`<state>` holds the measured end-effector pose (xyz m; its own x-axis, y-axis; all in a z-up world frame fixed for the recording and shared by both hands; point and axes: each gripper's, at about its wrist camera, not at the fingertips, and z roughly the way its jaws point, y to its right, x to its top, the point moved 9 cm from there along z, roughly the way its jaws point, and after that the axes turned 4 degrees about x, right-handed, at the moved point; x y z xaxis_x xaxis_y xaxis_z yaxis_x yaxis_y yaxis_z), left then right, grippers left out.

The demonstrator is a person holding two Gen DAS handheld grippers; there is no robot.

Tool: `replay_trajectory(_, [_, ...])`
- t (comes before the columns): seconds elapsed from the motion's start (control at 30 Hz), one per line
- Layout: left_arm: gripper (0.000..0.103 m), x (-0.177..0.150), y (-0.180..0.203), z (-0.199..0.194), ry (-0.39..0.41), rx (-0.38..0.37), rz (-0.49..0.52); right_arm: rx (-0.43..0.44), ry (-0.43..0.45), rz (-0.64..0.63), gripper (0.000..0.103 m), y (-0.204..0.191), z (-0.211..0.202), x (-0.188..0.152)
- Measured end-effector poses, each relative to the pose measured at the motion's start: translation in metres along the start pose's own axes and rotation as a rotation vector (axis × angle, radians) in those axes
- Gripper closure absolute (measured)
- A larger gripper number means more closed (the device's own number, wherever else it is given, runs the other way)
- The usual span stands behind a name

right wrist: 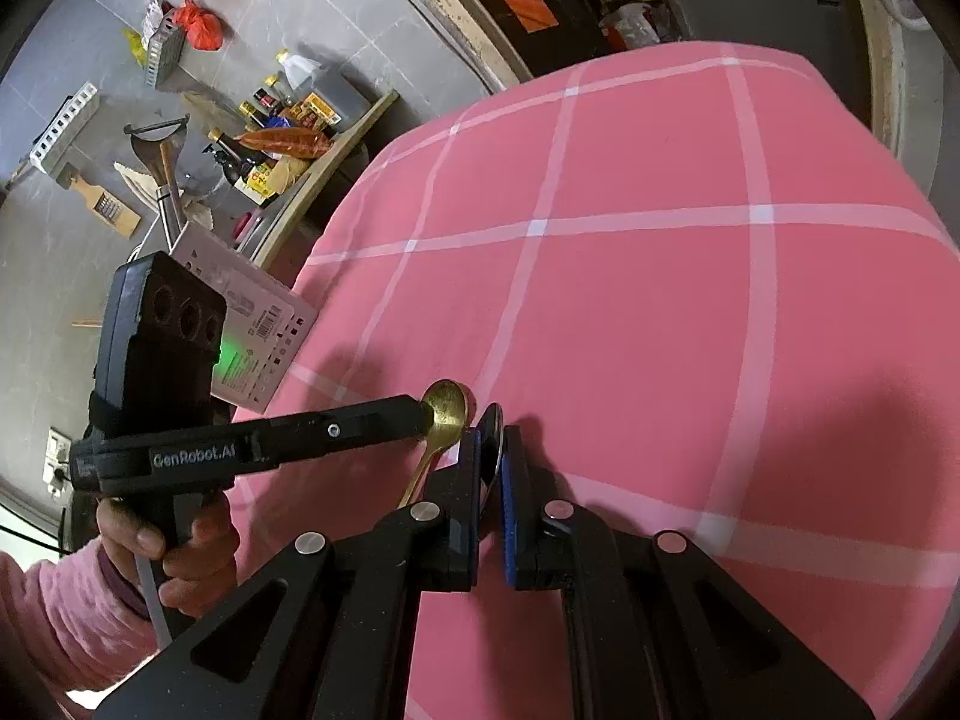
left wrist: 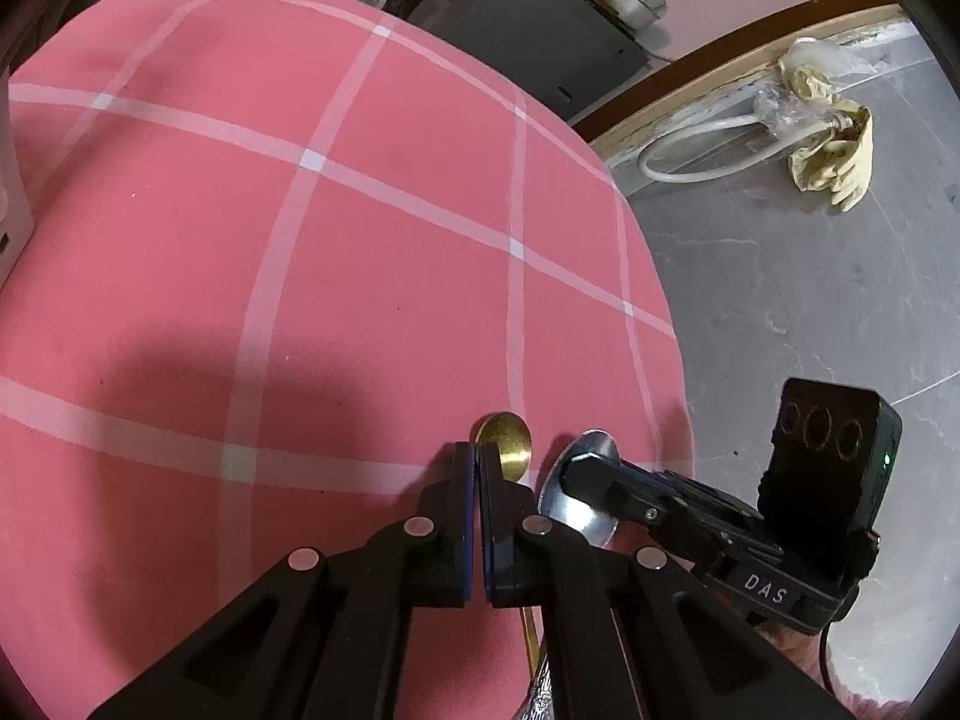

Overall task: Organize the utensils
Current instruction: 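Lift the gold spoon with the left tool while the right tool lifts the silver spoon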

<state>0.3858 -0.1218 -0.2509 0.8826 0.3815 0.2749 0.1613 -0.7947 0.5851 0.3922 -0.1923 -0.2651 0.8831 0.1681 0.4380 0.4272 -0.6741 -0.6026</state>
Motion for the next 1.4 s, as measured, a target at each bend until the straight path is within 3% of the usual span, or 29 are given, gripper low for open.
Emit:
replay_trajectory(0.3, [0.099,0.008,0.015,0.007,0.007,0.067,0.156,0.020,0.075,0.057,0.100,0.015,-0.039,-0.014])
replay_trajectory(0.47, [0.099,0.015,0.022,0.012,-0.002,0.054,0.214,0.043,0.103,0.081,0.100,0.022,-0.051,-0.025])
replay_trajectory(0.73, [0.098,-0.006,0.037,0.017,-0.070,-0.001,0.235,0.001,0.111,0.088,0.100,0.024,-0.063,-0.036])
replay_trajectory(0.93, [0.097,-0.034,0.038,0.005,-0.096,-0.018,0.198,-0.037,0.106,0.127,0.100,0.027,-0.076,-0.056])
replay_trajectory(1.1, [0.086,-0.049,0.035,-0.012,-0.105,-0.053,0.118,-0.060,0.097,0.147,0.100,0.027,-0.077,-0.075])
replay_trajectory(1.2, [0.070,-0.053,0.040,-0.012,-0.104,-0.078,0.070,-0.055,0.094,0.170,0.100,0.028,-0.076,-0.084])
replay_trajectory(1.27, [0.066,-0.053,0.043,-0.008,-0.099,-0.064,0.071,-0.055,0.098,0.178,0.100,0.027,-0.077,-0.090])
replay_trajectory(1.4, [0.066,-0.052,0.048,0.002,-0.092,0.016,0.110,-0.047,0.108,0.201,0.100,0.028,-0.080,-0.101])
